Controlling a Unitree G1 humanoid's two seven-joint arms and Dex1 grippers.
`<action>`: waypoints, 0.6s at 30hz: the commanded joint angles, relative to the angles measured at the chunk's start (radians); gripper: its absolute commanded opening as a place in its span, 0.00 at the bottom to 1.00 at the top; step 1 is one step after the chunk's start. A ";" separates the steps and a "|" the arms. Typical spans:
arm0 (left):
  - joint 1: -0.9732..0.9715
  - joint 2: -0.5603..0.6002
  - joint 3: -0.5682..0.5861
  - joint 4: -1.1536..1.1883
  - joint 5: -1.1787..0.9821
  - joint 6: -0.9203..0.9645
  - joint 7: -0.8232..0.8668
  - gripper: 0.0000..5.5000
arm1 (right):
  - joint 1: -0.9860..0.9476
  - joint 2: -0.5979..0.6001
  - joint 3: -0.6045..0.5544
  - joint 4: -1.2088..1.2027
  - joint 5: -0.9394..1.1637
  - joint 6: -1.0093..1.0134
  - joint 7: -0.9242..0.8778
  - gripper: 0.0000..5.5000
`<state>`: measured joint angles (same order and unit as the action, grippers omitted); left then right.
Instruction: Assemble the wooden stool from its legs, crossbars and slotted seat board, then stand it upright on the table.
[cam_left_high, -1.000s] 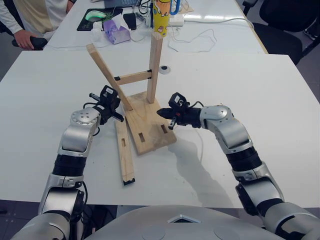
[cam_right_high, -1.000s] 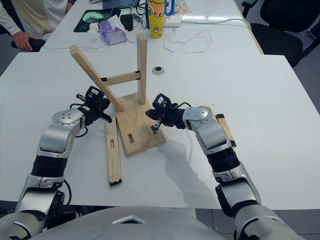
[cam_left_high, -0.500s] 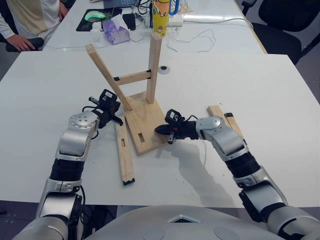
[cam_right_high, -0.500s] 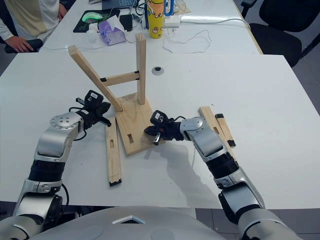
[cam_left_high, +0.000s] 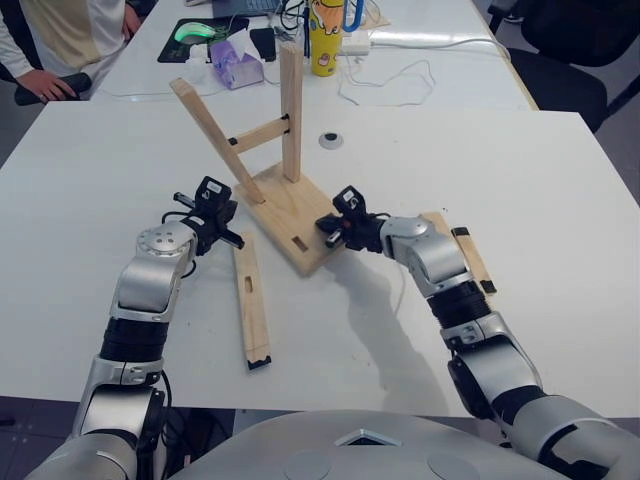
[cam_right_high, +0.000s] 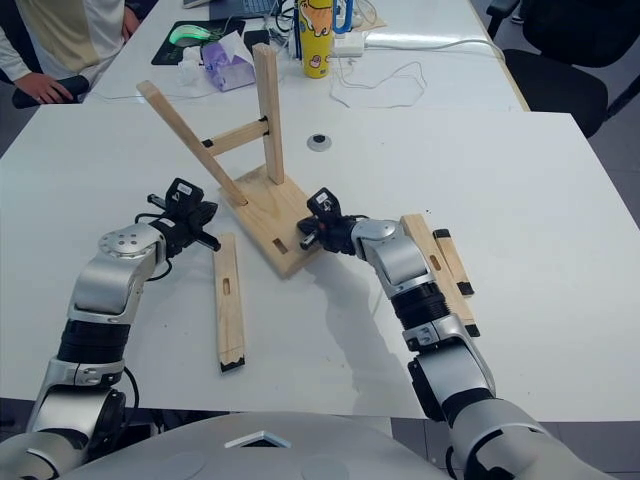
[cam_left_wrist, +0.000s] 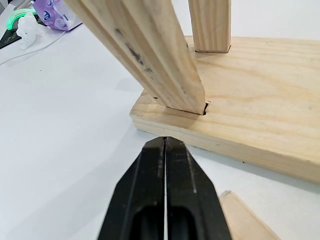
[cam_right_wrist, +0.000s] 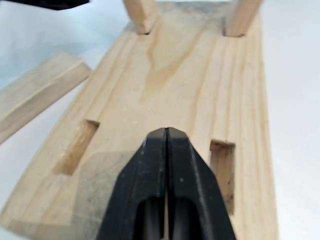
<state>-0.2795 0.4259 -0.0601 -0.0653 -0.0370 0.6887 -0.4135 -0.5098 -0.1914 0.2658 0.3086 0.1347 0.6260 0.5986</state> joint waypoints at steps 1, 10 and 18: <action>-0.025 0.000 0.001 0.021 0.006 -0.013 0.007 0.00 | 0.077 -0.051 -0.030 0.181 -0.062 0.051 -0.089 0.00; -0.042 0.009 -0.033 0.027 0.011 -0.004 -0.016 0.00 | 0.032 0.015 -0.263 -0.048 0.178 0.068 -0.058 0.00; -0.096 0.014 -0.112 0.072 0.045 -0.030 -0.057 0.00 | -0.085 -0.100 -0.336 0.015 0.104 0.009 -0.169 0.00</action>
<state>-0.3320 0.4392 -0.1480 -0.0081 -0.0051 0.6698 -0.4565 -0.5953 -0.2641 -0.1014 0.2769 0.2968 0.6606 0.4577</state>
